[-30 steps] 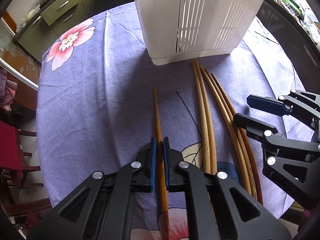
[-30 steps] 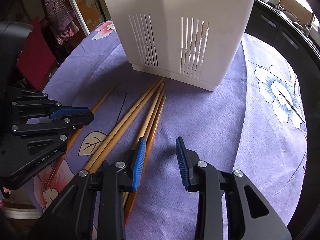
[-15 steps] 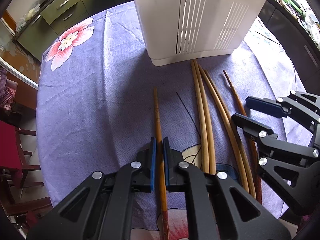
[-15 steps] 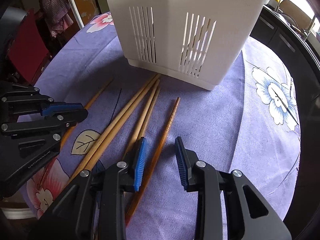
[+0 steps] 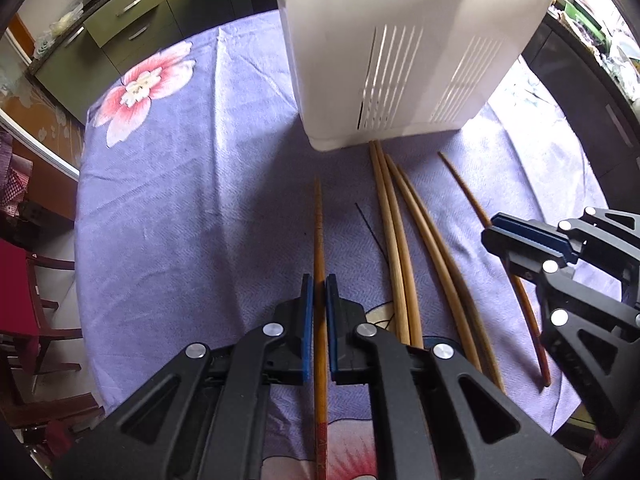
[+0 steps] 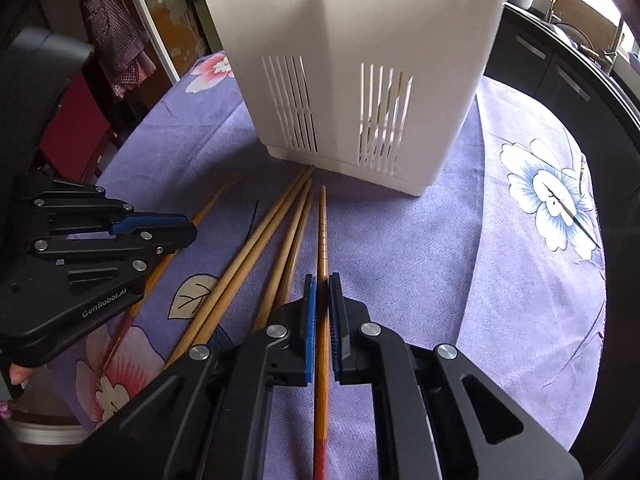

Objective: Organize utensils
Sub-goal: 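Lift the chopsticks with both tools and lower them into the white holder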

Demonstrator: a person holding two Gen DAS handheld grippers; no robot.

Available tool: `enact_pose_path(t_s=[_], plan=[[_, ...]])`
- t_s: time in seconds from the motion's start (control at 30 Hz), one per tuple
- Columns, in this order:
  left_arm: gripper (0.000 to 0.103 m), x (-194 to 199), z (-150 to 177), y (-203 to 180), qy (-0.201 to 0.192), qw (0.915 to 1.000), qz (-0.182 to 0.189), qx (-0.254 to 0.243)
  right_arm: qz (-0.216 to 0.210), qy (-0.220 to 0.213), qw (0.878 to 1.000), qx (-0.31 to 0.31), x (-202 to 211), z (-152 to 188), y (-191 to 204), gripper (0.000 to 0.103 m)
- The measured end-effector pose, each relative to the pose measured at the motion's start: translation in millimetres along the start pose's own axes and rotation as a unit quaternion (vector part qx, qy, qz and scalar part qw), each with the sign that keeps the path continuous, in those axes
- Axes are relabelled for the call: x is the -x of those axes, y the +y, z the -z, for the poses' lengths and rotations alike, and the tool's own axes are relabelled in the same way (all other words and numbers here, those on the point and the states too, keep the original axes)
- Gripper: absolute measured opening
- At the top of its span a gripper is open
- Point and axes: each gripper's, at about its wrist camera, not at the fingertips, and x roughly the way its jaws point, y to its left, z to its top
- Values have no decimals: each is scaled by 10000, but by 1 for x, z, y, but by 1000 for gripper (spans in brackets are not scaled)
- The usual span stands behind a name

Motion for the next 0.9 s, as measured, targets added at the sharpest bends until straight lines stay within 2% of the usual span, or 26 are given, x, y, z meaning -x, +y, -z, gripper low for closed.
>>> enact_pose_path(t_s=[0.3,0.43,0.57,0.9], plan=[[6,65,10,7,-627,9980,92,-56,-252,-852,9960,8,87,4,-9,7],[6,89,18,8,-877,9960,140,-60,-326,-1162,9927,-38,114,6,-9,7],[6,108,25,12,-1063,9941,195,-60,-321,-1264,9914,-67,134,13,-16,7],[6,143,36,5,-1399,9899,196,-141,-320,-1394,9897,-41,148,22,-9,7]])
